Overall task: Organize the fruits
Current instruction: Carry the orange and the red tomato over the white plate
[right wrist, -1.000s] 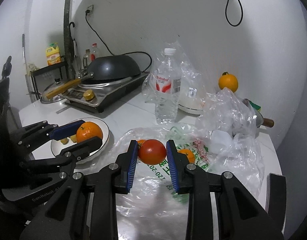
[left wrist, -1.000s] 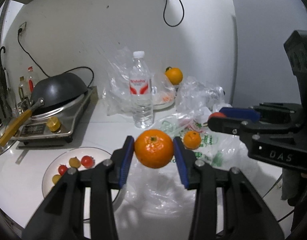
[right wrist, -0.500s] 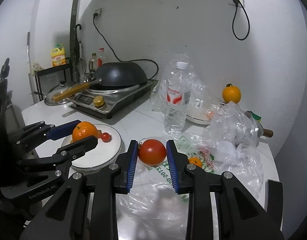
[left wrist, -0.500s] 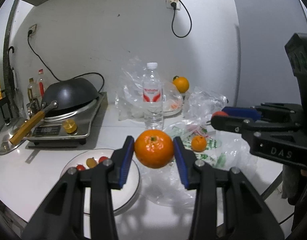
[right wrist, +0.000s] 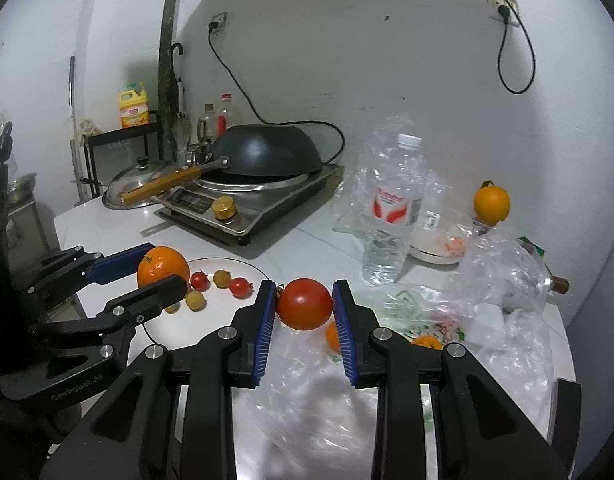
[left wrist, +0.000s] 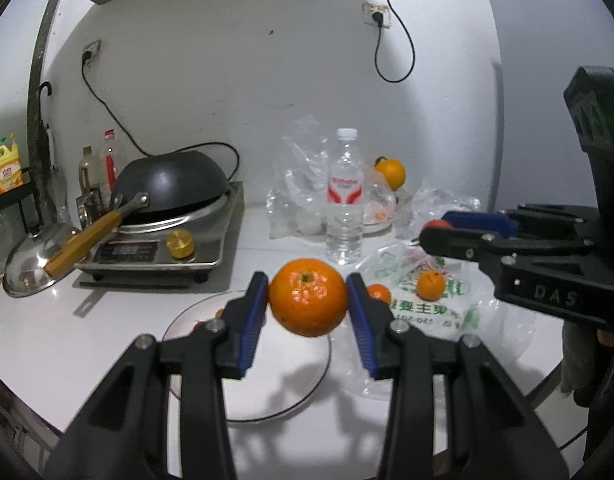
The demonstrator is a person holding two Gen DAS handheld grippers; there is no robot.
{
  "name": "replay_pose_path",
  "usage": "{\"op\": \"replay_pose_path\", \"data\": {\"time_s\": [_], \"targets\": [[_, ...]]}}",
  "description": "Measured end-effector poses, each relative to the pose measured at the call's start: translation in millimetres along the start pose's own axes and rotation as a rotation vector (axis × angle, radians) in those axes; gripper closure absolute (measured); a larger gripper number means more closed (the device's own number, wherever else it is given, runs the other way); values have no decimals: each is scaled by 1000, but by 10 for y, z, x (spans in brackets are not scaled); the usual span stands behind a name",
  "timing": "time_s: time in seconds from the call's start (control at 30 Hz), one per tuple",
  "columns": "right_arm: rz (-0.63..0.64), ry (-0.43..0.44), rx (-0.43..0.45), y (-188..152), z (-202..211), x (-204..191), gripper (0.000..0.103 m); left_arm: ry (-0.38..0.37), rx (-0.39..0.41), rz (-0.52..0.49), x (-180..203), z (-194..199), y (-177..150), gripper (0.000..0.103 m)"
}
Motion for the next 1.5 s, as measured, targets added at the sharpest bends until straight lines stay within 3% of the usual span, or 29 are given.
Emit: {"op": "replay_pose_path", "data": {"time_s": [0.77, 1.5], "targets": [[55, 53, -56, 77, -445, -448, 72, 49, -41, 48, -562, -54, -249, 62], [61, 115, -170, -95, -1182, -544, 72, 28, -211, 92, -776, -578, -789, 62]]}}
Point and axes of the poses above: each gripper's, at about its wrist camera, not at the fingertips, and z roughly against the way its jaws point, x to its right, y to its top, the point moved 3 cm from there along -z, roughly the way its jaws point, and after that the axes turned 2 degrees about -z, right-handed, at the moved point
